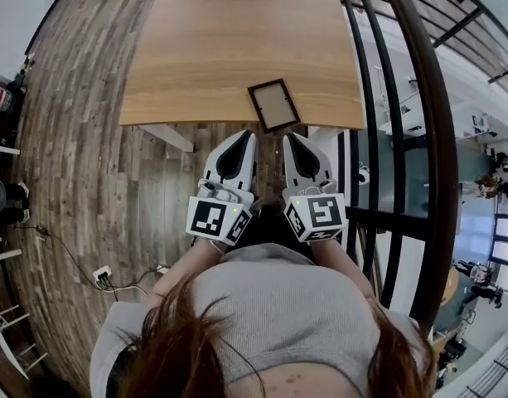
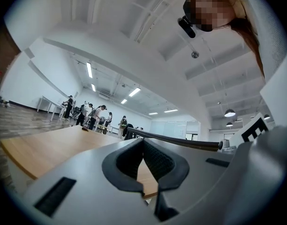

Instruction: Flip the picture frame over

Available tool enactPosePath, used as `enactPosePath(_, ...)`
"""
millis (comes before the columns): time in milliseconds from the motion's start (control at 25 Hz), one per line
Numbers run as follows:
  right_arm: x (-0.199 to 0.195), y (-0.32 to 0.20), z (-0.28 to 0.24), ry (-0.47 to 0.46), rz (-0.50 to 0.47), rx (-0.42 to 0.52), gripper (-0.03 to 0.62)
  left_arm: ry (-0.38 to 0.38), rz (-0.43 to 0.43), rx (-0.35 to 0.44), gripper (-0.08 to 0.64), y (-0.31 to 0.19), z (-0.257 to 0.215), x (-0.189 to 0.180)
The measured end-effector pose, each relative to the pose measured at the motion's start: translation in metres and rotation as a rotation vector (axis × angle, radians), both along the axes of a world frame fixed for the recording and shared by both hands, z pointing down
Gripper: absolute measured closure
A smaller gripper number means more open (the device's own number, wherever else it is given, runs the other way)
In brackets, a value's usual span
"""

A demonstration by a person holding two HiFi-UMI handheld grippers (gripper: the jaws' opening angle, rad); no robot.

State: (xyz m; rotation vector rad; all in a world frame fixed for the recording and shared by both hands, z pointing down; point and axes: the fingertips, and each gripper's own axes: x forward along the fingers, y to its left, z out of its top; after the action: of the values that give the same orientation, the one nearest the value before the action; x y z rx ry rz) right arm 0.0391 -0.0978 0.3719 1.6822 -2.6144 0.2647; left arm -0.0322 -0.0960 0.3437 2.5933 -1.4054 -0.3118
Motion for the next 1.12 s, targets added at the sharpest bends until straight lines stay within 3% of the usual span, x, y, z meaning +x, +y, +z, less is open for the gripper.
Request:
enactPosePath(200,0.016,-0.015,0.054,-0.522,-0.031,-0.243,0.574,-0.006,-0.023,-0.038,0.554,-0.003,0.013,-0.001)
enactPosePath(400,0.024,-0.037,0.129,-1.003,0.049,-0.488,0.572,-0.029,-0.052,-0.077,0.555,-0.004,0.03,-0.011)
enactPosePath(480,0.022,-0.046,0.149,-1.155,0.064,-0.543,0.516,-0.043,-0.063,-0.088,0.555,-0.002,0.034,-0.015)
enactPosePath(560,0.023,-0.054,0.172,-1.23,0.103,-0.581,0.471,-0.054,-0.073,-0.099,0.554,0.001,0.038,-0.019)
enactPosePath(680,0.025,-0.067,0.2,-1.278,0.151,-0.617,0.463,-0.074,-0.085,-0.121,0.554,0.005,0.045,-0.024)
enactPosePath(840,0.009,-0.086,0.199,-1.318,0.089,-0.632,0.463,-0.09,-0.103,-0.147,0.554,0.008,0.053,-0.033)
enactPosePath(1120,0.006,-0.089,0.199,-1.378,0.069,-0.627,0.463,-0.095,-0.116,-0.153,0.554,0.011,0.054,-0.038)
